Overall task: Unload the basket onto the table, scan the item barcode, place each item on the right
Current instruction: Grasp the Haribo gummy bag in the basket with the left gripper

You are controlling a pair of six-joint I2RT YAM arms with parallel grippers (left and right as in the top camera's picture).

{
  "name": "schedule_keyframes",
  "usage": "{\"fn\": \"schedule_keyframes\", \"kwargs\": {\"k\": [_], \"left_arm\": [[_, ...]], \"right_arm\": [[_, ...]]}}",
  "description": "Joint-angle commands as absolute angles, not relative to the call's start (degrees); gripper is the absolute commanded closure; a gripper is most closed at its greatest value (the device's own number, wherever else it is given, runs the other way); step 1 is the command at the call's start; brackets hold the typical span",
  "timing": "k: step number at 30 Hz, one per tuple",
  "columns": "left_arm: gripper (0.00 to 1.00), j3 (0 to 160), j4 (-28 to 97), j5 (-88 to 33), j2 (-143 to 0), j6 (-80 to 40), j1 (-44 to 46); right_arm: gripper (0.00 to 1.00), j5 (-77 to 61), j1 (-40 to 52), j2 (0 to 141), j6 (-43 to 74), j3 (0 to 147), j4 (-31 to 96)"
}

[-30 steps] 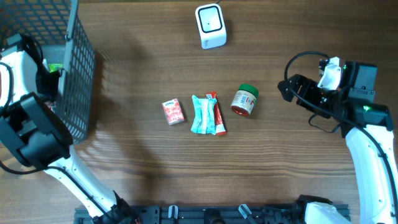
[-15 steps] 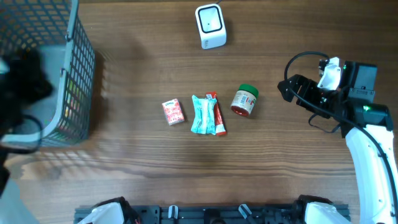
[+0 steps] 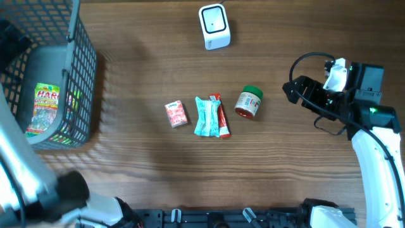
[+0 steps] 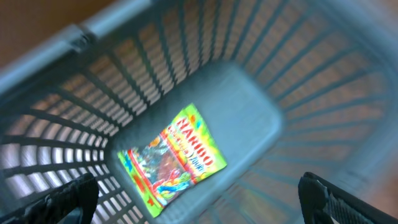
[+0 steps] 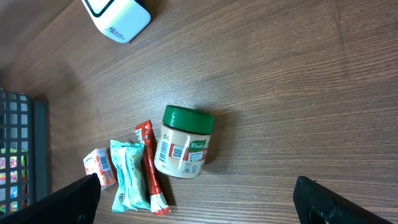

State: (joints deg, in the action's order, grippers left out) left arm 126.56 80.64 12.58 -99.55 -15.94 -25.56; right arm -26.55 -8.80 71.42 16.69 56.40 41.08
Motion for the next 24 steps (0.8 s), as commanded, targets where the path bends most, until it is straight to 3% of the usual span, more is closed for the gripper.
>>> {"fn": "schedule_keyframes", "kwargs": {"k": [1, 6, 12, 13, 14, 15, 16, 24], "left_arm": [[0.00, 126.2, 83.0, 8.6, -111.4, -10.6, -29.6], [0.00, 122.8, 84.4, 8.6, -129.8, -9.1, -31.7], [0.00, 109.5, 73.7, 8.3, -135.3, -7.3, -32.5], [0.10, 106.3, 71.6, 7.7, -135.3, -7.3, -32.5], [0.56, 104.3, 70.1, 5.0, -135.3, -7.3, -32.5], [0.92, 103.6, 70.0, 3.9, -135.3, -7.3, -32.6], [0.96, 103.7, 70.4, 1.9, -135.2, -7.3, -32.6], [0.96, 130.8, 85.8, -7.0, -119.2, -10.7, -32.6]], "right_arm": [[0.00, -26.4, -9.0, 71.8, 16.9, 57.3, 41.0], [0.00, -26.4, -9.0, 71.8, 17.0, 57.3, 41.0], [0.00, -26.4, -9.0, 71.8, 17.0, 57.3, 41.0], [0.00, -26.4, -9.0, 71.8, 17.0, 57.3, 41.0], [0.00, -26.4, -9.0, 71.8, 17.0, 57.3, 41.0], [0.00, -26.4, -9.0, 71.8, 17.0, 57.3, 41.0], [0.00, -26.4, -9.0, 71.8, 17.0, 57.3, 41.0], [0.00, -26.4, -9.0, 71.8, 17.0, 57.3, 41.0]]}}
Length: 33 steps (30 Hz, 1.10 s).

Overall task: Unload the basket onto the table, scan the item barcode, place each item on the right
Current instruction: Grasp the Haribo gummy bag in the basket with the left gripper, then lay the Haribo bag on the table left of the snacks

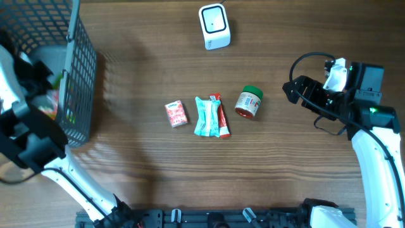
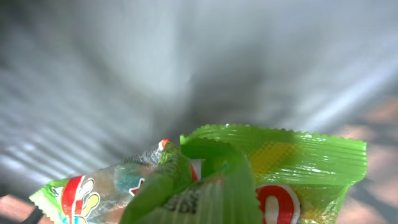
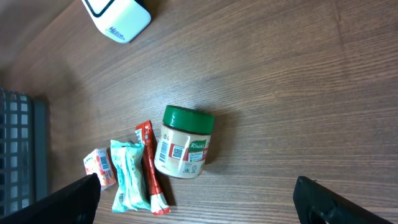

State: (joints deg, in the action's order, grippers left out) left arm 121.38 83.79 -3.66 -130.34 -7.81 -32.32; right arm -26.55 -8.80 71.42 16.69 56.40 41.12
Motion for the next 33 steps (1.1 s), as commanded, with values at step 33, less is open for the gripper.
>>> {"fn": "schedule_keyframes", "kwargs": {"k": [33], "left_arm": [[0.84, 57.0, 35.2, 12.3, -97.6, -30.5, 12.4]], "right_arm": [[0.00, -26.4, -9.0, 71.8, 17.0, 57.3, 41.0]]}}
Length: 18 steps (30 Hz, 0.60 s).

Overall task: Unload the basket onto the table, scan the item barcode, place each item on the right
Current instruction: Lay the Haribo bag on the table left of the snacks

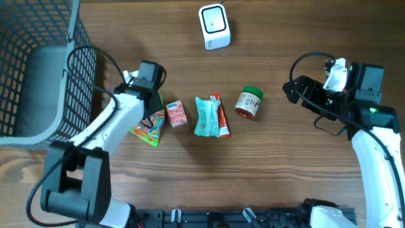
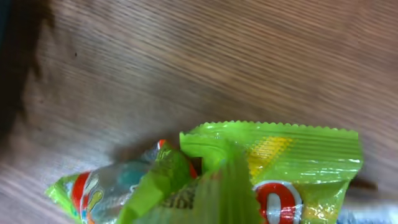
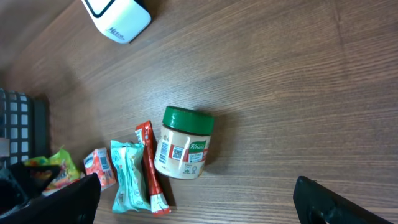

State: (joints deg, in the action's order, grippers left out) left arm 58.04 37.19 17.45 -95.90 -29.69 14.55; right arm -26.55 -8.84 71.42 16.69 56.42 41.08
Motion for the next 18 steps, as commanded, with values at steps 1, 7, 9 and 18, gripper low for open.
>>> {"fn": "schedule_keyframes", "kwargs": {"k": [1, 7, 9, 18], "left_arm": [[0.76, 57.0, 34.6, 5.6, -97.6, -30.5, 12.1], [0.70, 58.4, 33.0, -6.2, -97.0, -28.4, 11.7], [0.68, 64.6, 39.2, -1.1, -94.1, -25.2, 10.6], [0.80, 79.5, 69.1, 22.0, -78.7, -23.0, 3.4]], "right_arm": [[0.00, -26.4, -9.0, 71.8, 17.0, 57.3, 41.0], [0.00, -26.4, -9.0, 71.8, 17.0, 57.3, 41.0], [0.00, -26.4, -9.0, 71.8, 17.0, 57.3, 41.0], [0.00, -26.4, -9.0, 71.8, 17.0, 57.3, 41.0]]}}
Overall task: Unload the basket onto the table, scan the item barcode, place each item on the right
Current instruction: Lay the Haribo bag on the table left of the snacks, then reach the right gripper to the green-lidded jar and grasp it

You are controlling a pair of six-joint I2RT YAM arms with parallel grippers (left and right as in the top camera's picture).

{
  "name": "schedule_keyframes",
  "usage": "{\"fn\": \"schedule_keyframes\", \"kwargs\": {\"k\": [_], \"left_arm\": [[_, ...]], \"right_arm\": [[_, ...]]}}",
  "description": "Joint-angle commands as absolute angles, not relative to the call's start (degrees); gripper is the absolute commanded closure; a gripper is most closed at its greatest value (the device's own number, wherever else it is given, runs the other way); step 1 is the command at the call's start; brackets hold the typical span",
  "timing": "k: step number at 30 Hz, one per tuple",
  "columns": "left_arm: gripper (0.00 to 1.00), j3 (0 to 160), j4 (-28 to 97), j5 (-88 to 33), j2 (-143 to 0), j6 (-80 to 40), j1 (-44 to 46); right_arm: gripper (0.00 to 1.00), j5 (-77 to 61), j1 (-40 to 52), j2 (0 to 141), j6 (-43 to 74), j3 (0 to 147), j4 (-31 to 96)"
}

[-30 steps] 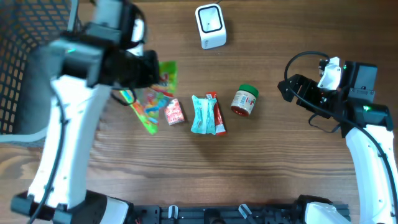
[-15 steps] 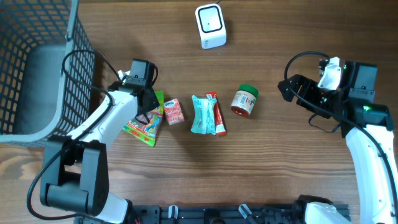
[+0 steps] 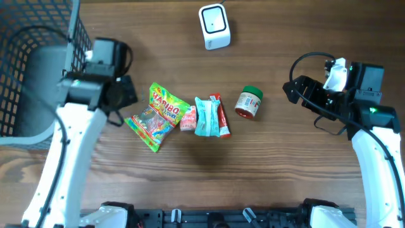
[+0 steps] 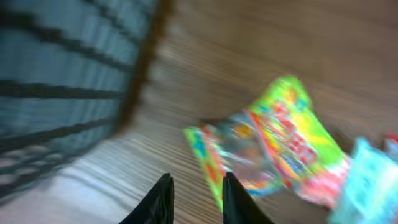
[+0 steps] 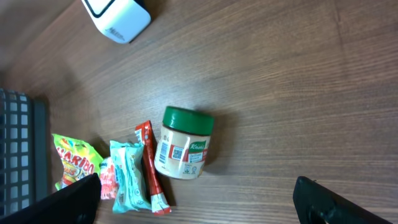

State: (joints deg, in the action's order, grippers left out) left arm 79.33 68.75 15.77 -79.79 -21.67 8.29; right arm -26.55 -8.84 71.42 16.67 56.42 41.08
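Observation:
The green Haribo bag (image 3: 158, 116) lies flat on the table, touching a small red packet (image 3: 188, 119); it also shows blurred in the left wrist view (image 4: 273, 149). My left gripper (image 3: 125, 95) hovers just left of the bag, between it and the basket. Its fingers (image 4: 163, 198) stand a narrow gap apart with nothing between them. The white scanner (image 3: 214, 26) sits at the far middle. My right gripper (image 5: 196, 186) stands wide open and empty at the right, apart from every item. A green-lidded jar (image 5: 185, 143) lies on its side with its barcode label showing.
A grey mesh basket (image 3: 79, 69) stands at the far left, close behind my left arm. A teal packet (image 3: 204, 116) and a red stick pack (image 3: 220, 118) lie between the red packet and the jar.
My left gripper let go of the Haribo bag, which now lies flat beside the small red packet. The gripper has drawn back left and up toward the basket. The right arm has not moved.
The Haribo bag lay in the basket with my left gripper open above it. Then the gripper was down in the basket, shut on the bag. Then it held the bag over the table left of the red packet. Now the bag rests there, released.

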Motion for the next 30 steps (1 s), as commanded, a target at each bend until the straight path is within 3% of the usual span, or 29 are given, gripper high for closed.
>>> {"fn": "schedule_keyframes", "kwargs": {"k": [1, 4, 8, 13, 15, 16, 17, 23, 27, 28, 30], "left_arm": [[0.79, 79.4, 69.0, 20.7, -78.8, -23.0, 0.1], [0.80, 79.4, 67.6, 12.4, -78.9, -21.8, -4.9], [0.75, 79.4, 65.8, 5.2, -78.9, -19.7, -2.2], [0.47, 79.4, 61.9, 5.1, -78.9, -19.7, 3.8], [0.29, 79.4, 60.3, 5.1, -78.9, -19.7, 5.6], [0.09, 79.2, 59.6, 5.1, -79.0, -19.9, 6.4], [0.00, 78.9, 59.6, 5.1, -79.1, -20.0, 6.7], [0.00, 78.5, 59.8, 5.1, -79.1, -19.9, 7.1], [0.00, 78.5, 59.8, 5.1, -79.1, -19.9, 7.1], [0.00, 78.5, 59.8, 5.1, -79.1, -19.9, 7.1], [0.00, 78.5, 59.8, 5.1, -79.1, -19.9, 7.1]], "right_arm": [[0.00, -26.4, -9.0, 71.8, 17.0, 57.3, 41.0], [0.00, -26.4, -9.0, 71.8, 17.0, 57.3, 41.0], [0.00, -26.4, -9.0, 71.8, 17.0, 57.3, 41.0], [0.00, -26.4, -9.0, 71.8, 17.0, 57.3, 41.0], [0.00, -26.4, -9.0, 71.8, 17.0, 57.3, 41.0], [0.00, -26.4, -9.0, 71.8, 17.0, 57.3, 41.0], [0.00, -26.4, -9.0, 71.8, 17.0, 57.3, 41.0], [0.00, -25.8, -9.0, 71.8, 17.1, 57.3, 40.9], [0.00, -25.7, -9.0, 71.8, 24.0, 57.3, 41.4], [0.21, -26.0, -9.0, 71.8, 24.2, 57.3, 41.6], [0.26, -21.9, -8.9, 71.9, 23.8, 59.4, 47.6]]}}
